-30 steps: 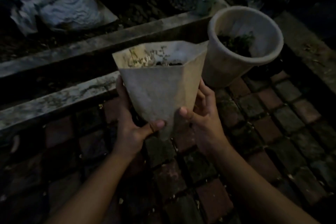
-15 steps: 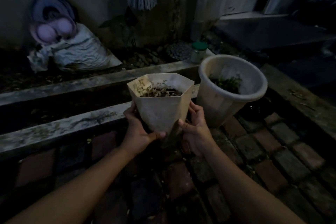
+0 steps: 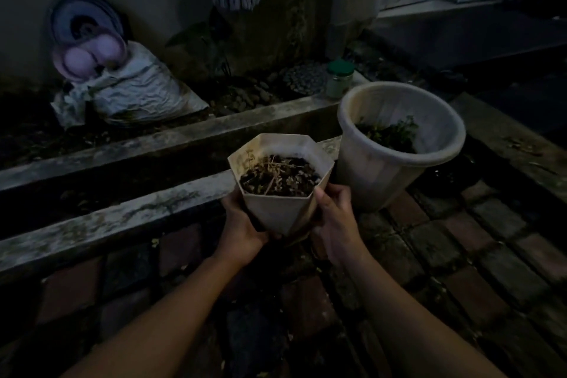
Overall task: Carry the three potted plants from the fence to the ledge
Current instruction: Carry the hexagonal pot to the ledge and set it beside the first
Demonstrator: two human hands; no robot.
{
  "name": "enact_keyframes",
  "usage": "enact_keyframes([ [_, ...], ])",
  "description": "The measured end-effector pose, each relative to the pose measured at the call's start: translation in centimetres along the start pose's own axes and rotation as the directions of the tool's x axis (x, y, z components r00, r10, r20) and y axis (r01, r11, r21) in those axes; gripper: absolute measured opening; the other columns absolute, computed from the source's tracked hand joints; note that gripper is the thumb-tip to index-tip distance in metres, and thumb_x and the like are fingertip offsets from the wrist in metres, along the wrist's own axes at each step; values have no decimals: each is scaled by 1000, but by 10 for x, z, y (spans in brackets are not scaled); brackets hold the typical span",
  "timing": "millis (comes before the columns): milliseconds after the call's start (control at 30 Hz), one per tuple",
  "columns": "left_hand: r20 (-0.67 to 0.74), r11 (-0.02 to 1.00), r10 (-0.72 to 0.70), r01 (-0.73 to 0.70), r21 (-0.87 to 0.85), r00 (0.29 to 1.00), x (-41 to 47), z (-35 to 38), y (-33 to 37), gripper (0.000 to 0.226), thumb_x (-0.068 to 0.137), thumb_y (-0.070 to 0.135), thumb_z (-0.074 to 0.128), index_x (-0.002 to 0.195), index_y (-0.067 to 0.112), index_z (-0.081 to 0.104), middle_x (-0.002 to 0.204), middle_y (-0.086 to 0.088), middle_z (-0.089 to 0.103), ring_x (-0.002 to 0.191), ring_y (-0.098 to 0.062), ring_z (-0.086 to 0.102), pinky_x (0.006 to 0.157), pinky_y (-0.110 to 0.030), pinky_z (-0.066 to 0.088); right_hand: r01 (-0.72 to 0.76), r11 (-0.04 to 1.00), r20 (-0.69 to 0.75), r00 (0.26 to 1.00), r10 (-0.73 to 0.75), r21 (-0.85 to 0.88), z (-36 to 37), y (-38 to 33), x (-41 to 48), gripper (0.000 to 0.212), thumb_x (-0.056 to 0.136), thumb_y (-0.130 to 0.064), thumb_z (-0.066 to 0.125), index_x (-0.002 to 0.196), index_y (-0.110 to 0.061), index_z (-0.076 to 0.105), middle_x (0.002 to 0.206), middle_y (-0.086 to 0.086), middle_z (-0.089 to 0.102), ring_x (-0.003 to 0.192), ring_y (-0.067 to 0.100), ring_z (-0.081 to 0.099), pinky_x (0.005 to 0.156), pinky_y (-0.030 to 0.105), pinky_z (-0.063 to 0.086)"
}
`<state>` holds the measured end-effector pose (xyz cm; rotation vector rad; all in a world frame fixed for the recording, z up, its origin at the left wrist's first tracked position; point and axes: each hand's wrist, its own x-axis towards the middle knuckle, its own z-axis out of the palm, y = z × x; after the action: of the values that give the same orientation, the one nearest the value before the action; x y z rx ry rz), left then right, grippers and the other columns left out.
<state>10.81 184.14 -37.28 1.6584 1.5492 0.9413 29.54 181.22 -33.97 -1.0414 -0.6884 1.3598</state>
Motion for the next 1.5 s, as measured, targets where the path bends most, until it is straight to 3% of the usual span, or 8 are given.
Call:
enact_keyframes([
  [200,27,992,47,-44,-122,999,6,-1,6,30,105,43,42,121,28,63,116,-3,74,98,-22,73,60,-33,63,129,962,-52,988,-146,-242,4,5,-2,47,89,-35,72,127,-24,47,120,-8,62,114,7,62,91,36,56],
  [367,-69,963,265,-260,70,962,5,-31,4,107,59,63,83,137,25,19,147,0,35,135,0,42,106,-12,39,237,879,-64,956,-288,-414,8,-5,-4,58,85,-40,69,134,-23,42,129,-2,59,122,17,58,97,38,53],
  [533,56,966,249,-244,-84,967,25,-60,38,69,53,64,86,111,43,55,141,2,46,133,-16,49,110,-45,45,319,769,-40,912,-407,-553,13,-16,3,59,94,-21,62,146,-22,34,144,-3,48,132,13,49,104,25,44],
  [700,-13,981,190,-190,-34,982,19,-54,39,44,52,51,88,59,21,57,150,6,44,138,-11,41,100,-22,43,321,748,-13,915,-403,-581,11,-23,14,56,96,-12,56,149,-22,37,136,-14,48,121,-3,48,85,-3,37],
  [933,-134,983,181,-183,-4,974,15,-33,47,45,63,34,91,65,7,56,140,14,36,132,-4,36,91,-5,33,410,631,109,882,-459,-659,4,-35,29,49,94,-4,53,141,-17,50,116,-26,57,102,-19,55,84,3,43],
  [1100,-158,981,195,-193,29,968,14,-30,50,43,64,41,89,64,15,54,145,5,40,136,-14,40,97,-22,38,578,181,386,714,-584,-796,15,-39,28,23,88,-10,51,101,-12,70,125,9,63,131,25,48,115,34,32],
  [1233,-202,974,223,-213,73,954,13,-27,50,41,66,42,86,65,19,53,145,-4,46,132,-19,48,98,-29,46,591,-85,561,697,-447,-802,26,-39,8,26,89,-35,48,92,-22,71,88,-7,72,95,14,64,96,43,41],
  [1500,-167,982,191,-189,27,967,8,-20,53,43,61,50,82,71,17,58,151,-9,35,133,-5,30,104,-17,32,727,-3,685,646,-337,-687,0,-42,35,15,86,-22,56,79,-17,68,77,-7,65,88,13,52,79,27,24],
])
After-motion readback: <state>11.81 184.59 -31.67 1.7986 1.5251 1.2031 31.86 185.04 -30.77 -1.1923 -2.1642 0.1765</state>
